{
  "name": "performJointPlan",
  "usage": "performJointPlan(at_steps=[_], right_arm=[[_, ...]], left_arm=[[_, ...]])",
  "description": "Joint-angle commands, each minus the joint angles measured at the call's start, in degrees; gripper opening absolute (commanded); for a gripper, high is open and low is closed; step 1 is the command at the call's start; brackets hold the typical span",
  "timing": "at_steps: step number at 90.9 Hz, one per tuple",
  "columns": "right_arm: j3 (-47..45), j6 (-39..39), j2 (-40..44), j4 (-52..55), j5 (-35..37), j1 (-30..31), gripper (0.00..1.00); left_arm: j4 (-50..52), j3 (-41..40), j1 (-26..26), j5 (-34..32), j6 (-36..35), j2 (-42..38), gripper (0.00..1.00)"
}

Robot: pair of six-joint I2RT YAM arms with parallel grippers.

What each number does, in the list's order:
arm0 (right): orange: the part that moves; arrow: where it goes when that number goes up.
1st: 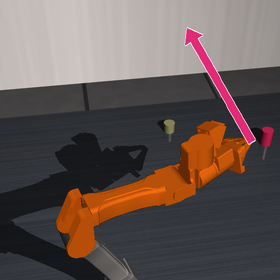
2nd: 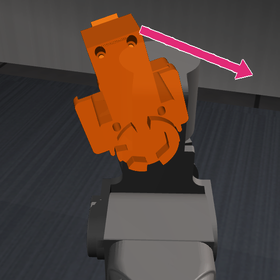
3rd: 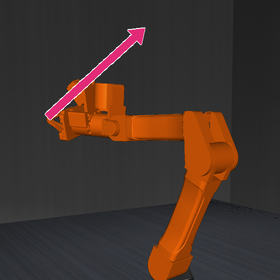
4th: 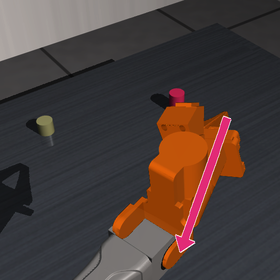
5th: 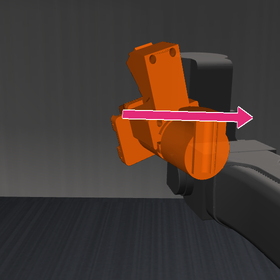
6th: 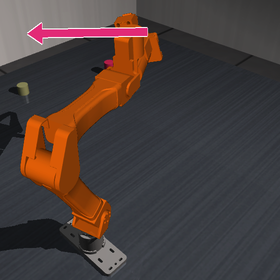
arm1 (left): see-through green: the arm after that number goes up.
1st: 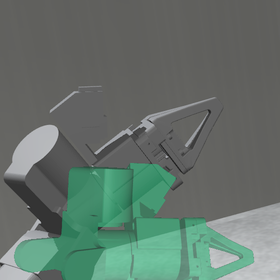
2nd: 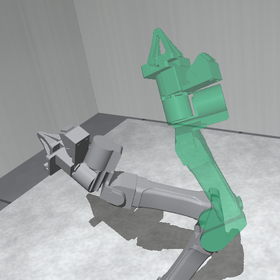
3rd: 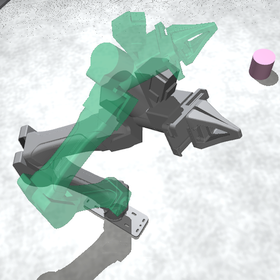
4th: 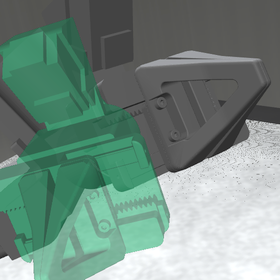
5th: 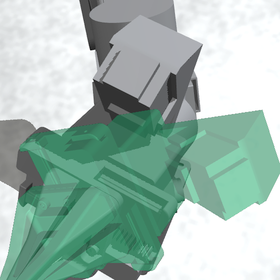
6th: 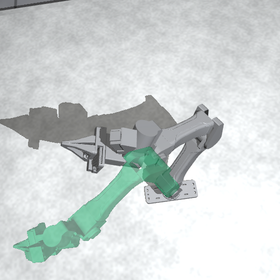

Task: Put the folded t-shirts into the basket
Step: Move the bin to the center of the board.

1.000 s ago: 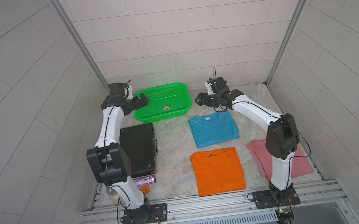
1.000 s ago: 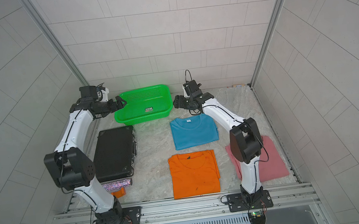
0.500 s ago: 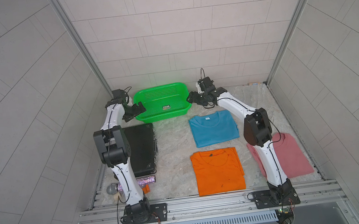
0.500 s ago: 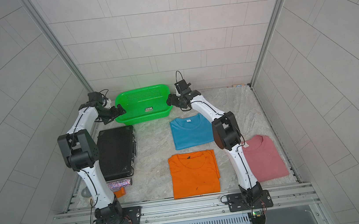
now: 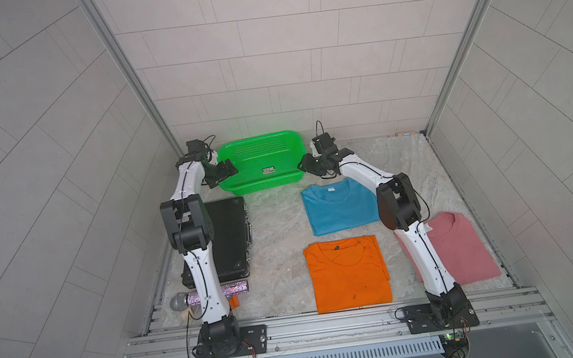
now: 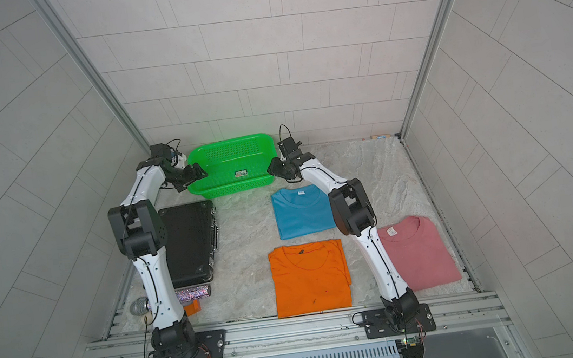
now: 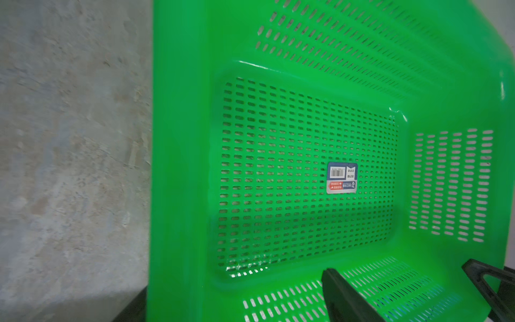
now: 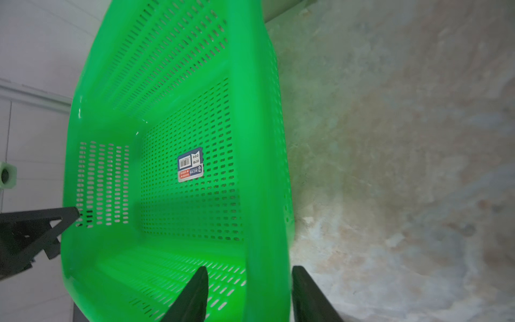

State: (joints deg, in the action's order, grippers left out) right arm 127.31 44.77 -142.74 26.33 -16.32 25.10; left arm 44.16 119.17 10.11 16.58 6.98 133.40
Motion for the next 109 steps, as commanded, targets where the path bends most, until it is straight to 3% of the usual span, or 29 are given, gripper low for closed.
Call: performJointPlan(at_steps=[1,6,10,30,57,80,94,109], right_arm=[[1.4,-0.5,1.2,-1.2,0.8,-0.7,0.28],[1.4,-0.7,1.7,0.0,1.0,-1.0,0.16],[1.2,-1.1,2.3,1.2,1.1,-1.1,0.14],[-5.3,-1.4,7.8,4.4,2.7,-2.3,0.13],[-22.7,7.8,19.4,1.8,0.5,-7.9,0.15],[-25.9,7.2,24.2,6.5,11.9,-10.5,0.16],[-27.6,7.1,24.5,5.0,13.3,-12.3,0.16],[-29.6,6.3,23.9,4.4,11.8,-14.7,0.16]], left_arm=[[1.2,-0.9,-2.2,2.4,-1.4,-1.8,0.81],[1.1,-1.6,-2.9,2.5,-1.6,-2.4,0.81],[1.1,-2.3,-3.6,2.8,-1.7,-2.8,0.81],[0.3,-5.4,-8.4,-0.4,-5.0,-5.8,0.79],[0.1,-3.4,-15.1,-1.9,-6.0,-4.9,0.79],[2.8,4.4,-19.5,-7.8,-4.6,0.4,0.88],[1.9,1.8,-20.1,-10.8,-4.5,-2.4,0.98],[3.3,0.1,-20.0,-9.4,-5.1,-5.9,1.0]])
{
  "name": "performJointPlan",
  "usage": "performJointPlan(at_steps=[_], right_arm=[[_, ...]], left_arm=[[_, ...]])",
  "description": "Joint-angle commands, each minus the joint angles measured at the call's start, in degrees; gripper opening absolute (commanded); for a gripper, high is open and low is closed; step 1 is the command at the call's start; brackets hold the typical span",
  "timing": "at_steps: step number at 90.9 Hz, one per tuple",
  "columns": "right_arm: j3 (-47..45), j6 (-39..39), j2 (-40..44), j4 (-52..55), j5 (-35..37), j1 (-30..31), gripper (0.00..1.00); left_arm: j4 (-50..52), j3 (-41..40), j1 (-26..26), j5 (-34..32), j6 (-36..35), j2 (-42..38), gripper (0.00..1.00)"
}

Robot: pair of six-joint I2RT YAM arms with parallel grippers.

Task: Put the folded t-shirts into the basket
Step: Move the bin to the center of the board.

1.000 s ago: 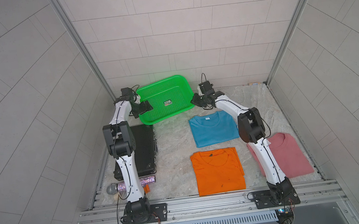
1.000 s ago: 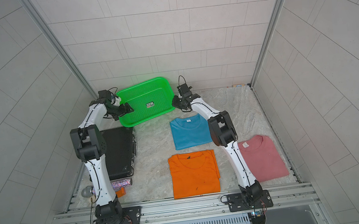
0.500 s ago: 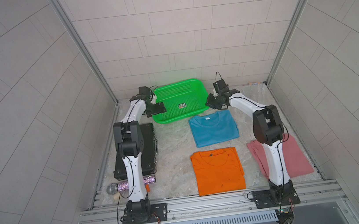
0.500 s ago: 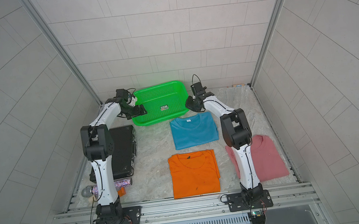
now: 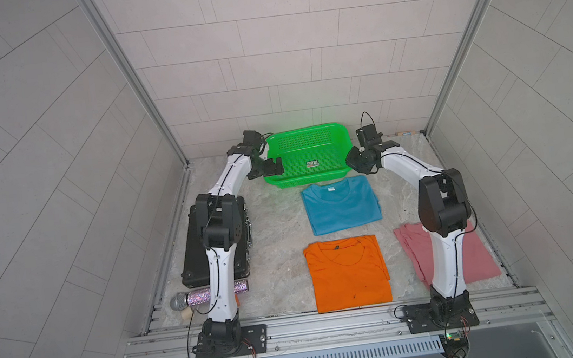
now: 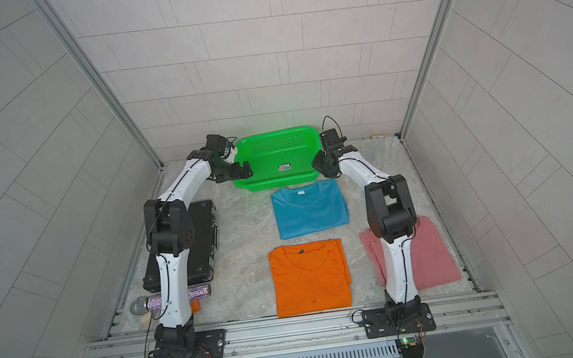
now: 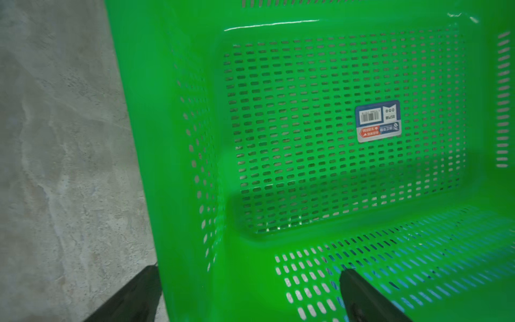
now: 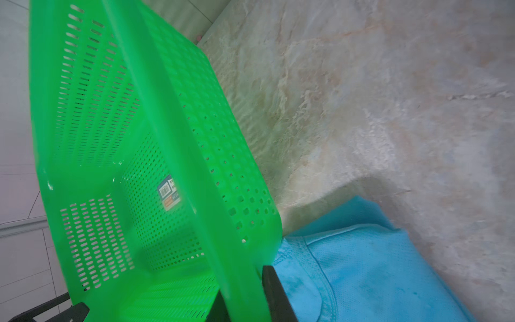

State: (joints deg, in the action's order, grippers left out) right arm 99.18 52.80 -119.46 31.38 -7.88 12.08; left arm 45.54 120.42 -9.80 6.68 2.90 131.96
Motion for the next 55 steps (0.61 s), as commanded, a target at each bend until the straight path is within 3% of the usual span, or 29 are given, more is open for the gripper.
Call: performJointPlan(at_steps=[1,22,42,55], right_arm=[[-1.7,-1.8,0.7,-0.8,3.2,-2.0,0.16],[-6.9,-5.3,2.3,-3.9,-0.8,-5.1,0.19],[-2.5,-10.7,-0.2,0.6,-7.3,-6.6,0.34],[1.5,-13.4,-1.9,5.8,-9.7,-6.7,0.37]], left_arm=[[2.2,-1.2,-0.1,0.7,-1.0,-4.6,1.0],[6.5,-3.1,-0.1,3.5,-1.0,-8.7,1.0],[3.3,-11.1,-0.1,0.8,-1.9,-14.8,1.0],[1.4,-14.4,0.0,-1.8,-1.8,-17.0,1.0]])
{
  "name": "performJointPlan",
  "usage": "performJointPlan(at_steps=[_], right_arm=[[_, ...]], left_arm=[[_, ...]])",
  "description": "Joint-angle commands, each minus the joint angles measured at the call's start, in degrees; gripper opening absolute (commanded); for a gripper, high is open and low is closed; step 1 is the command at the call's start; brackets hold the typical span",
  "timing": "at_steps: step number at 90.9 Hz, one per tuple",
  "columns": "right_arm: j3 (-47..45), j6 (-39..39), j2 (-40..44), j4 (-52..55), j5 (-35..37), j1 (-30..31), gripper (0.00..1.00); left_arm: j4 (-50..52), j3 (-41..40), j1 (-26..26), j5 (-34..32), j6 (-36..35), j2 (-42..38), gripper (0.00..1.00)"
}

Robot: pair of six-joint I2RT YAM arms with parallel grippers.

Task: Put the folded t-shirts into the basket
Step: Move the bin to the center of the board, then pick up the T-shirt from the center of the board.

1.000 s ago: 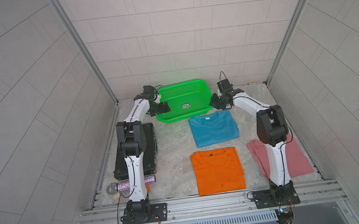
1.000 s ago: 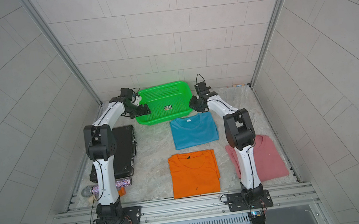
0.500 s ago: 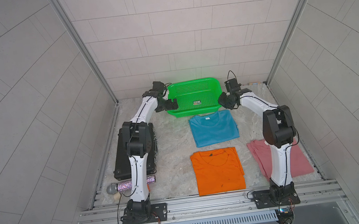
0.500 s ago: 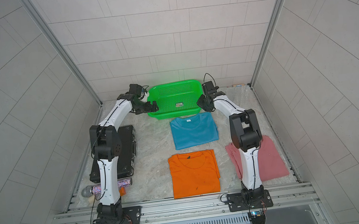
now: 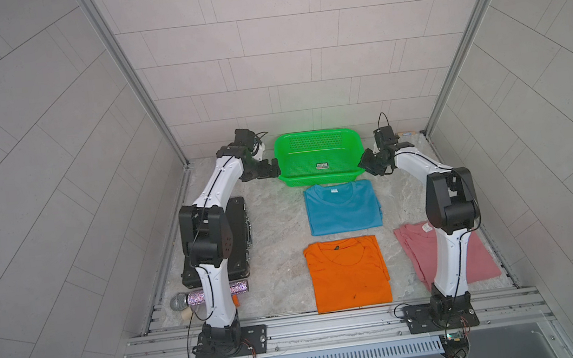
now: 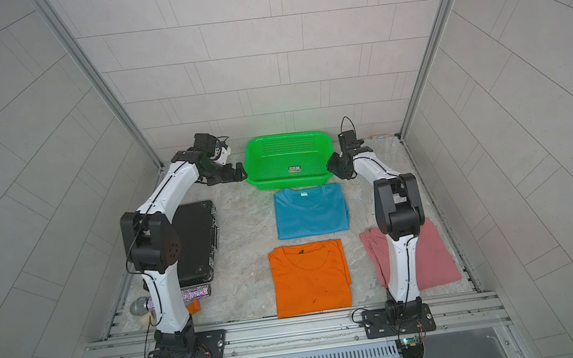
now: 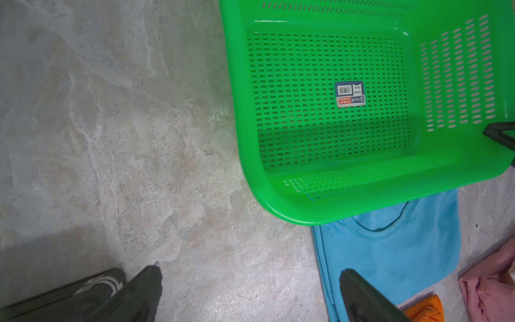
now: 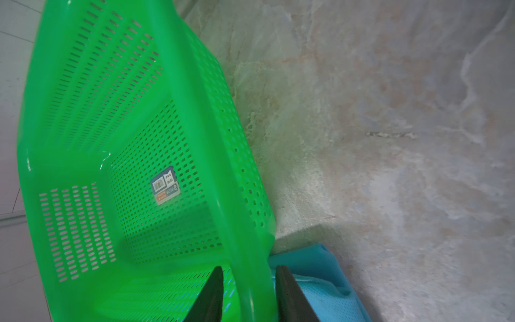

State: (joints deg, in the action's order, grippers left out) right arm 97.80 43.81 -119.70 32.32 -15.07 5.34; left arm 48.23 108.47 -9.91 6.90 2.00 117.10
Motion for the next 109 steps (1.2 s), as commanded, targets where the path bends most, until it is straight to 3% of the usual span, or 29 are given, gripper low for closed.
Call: performJointPlan(at_steps=[1,27,43,56,62,70,90,109], right_arm=[[2.8,-4.5,-1.7,4.9,-2.5,0.0,0.38],[2.6,-7.7,3.3,8.2,-4.4,-1.2,0.58],[-0.2,-10.3,11.2,11.4,-6.3,-2.1,0.9],[-4.3,-13.1,17.2,14.6,-10.3,-2.7,0.91],[-7.2,-14.8,19.3,16.2,-12.1,-2.8,0.91],[-13.5,-16.9,22.1,15.2,-14.6,-3.2,0.89],[-24.2,-17.5,24.3,12.4,-12.4,-5.4,0.87],[-28.0,-16.5,21.6,9.3,-16.8,-11.1,0.85]], left_arm=[[-1.3,-2.5,0.0,-2.0,-0.9,-2.3,1.0],[-1.1,-9.4,-0.9,-3.4,-1.2,-9.5,1.0],[-0.9,-17.7,-1.3,3.3,0.8,-16.8,1.0],[-2.6,-25.8,-1.4,10.9,3.5,-21.7,1.0],[-6.5,-31.6,-1.6,17.0,5.9,-24.2,1.0],[-13.3,-37.6,-2.8,20.3,10.7,-26.8,1.0],[-23.9,-41.7,-8.6,20.5,22.7,-23.0,1.0],[-27.1,-38.7,-12.0,16.1,26.9,-15.1,0.93]])
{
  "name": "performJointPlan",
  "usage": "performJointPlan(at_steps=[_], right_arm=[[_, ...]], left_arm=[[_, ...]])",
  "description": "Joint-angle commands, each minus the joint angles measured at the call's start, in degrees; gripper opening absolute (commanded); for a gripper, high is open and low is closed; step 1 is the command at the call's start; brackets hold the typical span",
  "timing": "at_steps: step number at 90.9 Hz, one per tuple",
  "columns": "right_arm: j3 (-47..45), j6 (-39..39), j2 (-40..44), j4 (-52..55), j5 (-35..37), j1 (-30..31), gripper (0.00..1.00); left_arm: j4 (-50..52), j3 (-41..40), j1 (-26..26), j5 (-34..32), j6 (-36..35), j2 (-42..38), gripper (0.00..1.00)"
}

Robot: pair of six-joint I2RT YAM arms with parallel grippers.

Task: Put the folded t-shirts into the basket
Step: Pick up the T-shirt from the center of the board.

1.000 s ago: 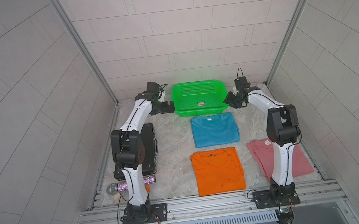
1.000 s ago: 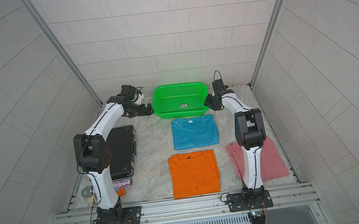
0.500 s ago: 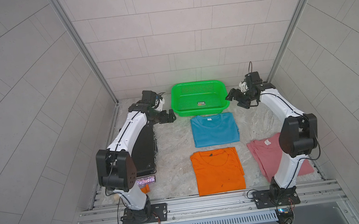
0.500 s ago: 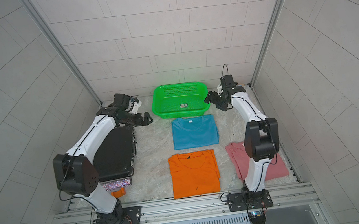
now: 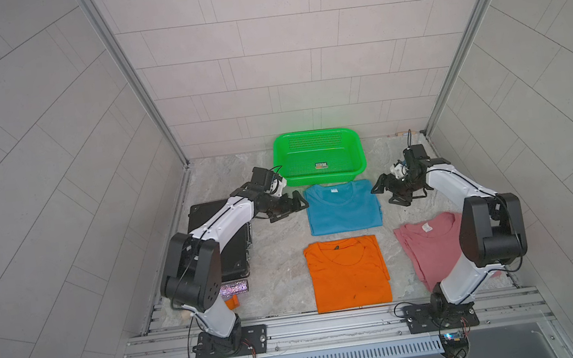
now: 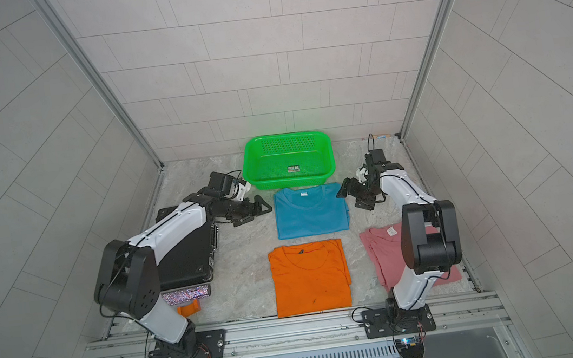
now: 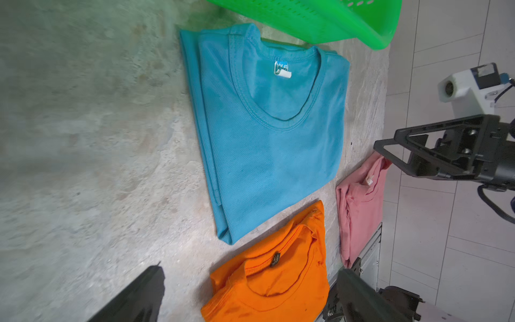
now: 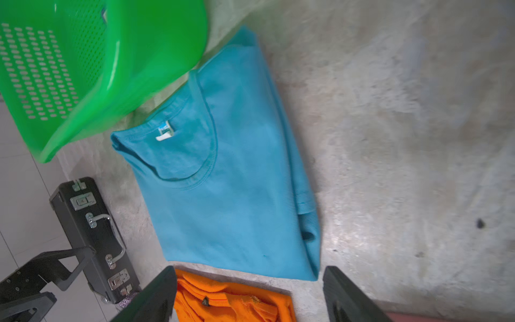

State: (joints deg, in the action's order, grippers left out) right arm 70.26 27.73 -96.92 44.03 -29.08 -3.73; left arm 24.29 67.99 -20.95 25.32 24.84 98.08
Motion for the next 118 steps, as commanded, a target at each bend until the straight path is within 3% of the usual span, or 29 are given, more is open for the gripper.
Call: performJointPlan(at_steps=[1,8,10,12,28,40,56,93,106,118], right_arm=[[-0.5,-0.4,-1.4,-2.5,-3.2,-2.2,0.85],[-1.4,0.6,-2.6,-4.2,-7.1,-3.3,0.86],[-1.6,0.8,-3.1,-4.6,-8.1,-3.5,0.97],[-1.6,1.0,-3.5,-5.1,-8.6,-3.7,0.99],[-0.2,0.4,-9.1,-6.2,-10.3,-4.9,1.0],[1.2,-1.0,-13.3,-6.1,-8.8,-5.7,0.87],[1.6,-2.6,-15.4,-7.4,-10.5,-5.9,0.87],[1.2,-2.9,-19.6,-10.5,-18.0,-5.9,0.76],[-0.4,-2.2,-20.7,-13.9,-20.4,-5.9,0.77],[-1.1,-1.9,-20.8,-15.0,-21.4,-5.9,0.76]], left_arm=[[-3.0,2.0,-1.0,-2.9,4.1,4.2,0.92],[-4.2,2.5,-0.9,-4.5,4.6,6.4,0.9],[-4.7,2.6,-1.0,-4.3,5.0,7.0,0.9],[-5.4,2.6,-1.0,-3.8,5.4,7.7,0.89],[-7.7,5.7,-2.0,-3.7,5.6,13.1,0.88],[-10.0,6.1,-2.2,-4.0,6.5,16.2,0.82],[-12.0,6.1,-3.1,-4.0,7.0,18.3,0.72],[-15.4,5.1,-3.9,-0.2,9.8,20.9,0.61],[-17.0,2.1,-3.9,-2.1,10.3,19.5,0.5],[-16.8,1.4,-3.9,-4.9,9.3,17.8,0.47]])
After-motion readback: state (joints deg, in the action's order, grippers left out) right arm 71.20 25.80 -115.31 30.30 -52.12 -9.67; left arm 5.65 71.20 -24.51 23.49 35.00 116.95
